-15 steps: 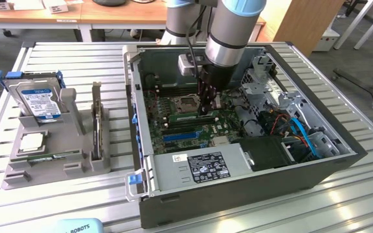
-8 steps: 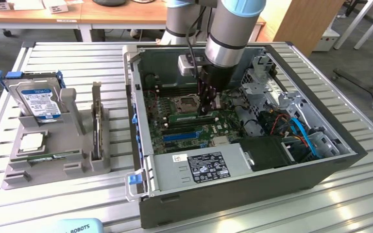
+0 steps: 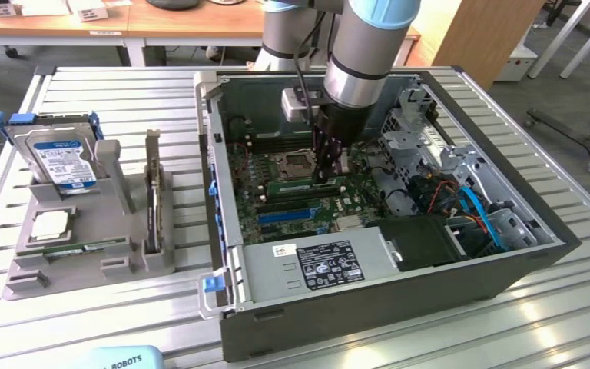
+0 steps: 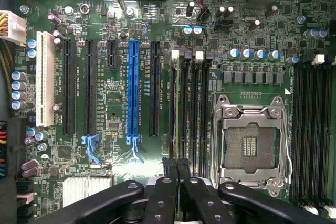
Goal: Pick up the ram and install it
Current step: 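Insert the ram into the slot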
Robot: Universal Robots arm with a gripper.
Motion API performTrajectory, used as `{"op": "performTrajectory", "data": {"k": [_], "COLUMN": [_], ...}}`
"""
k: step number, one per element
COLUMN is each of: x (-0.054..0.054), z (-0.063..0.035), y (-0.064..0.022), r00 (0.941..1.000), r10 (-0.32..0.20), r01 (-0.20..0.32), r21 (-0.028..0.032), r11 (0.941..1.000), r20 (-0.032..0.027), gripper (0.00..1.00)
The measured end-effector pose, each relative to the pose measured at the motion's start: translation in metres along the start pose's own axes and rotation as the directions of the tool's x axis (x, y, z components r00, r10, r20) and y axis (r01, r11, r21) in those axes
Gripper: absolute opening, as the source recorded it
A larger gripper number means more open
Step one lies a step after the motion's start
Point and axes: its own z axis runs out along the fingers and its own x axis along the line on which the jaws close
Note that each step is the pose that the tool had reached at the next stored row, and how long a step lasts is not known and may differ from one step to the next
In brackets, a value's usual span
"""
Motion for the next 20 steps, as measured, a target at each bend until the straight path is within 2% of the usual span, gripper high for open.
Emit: {"op": "performTrajectory", "data": {"k": [20], "x": [0.0012], "z": [0.0022], "y": [-0.0001], "r00": [1.0], "r10": [0.0], "r01": [0.0], "r21": [0.0001], "r11": [1.0], "r20": [0.0003], "gripper": [0.12]}}
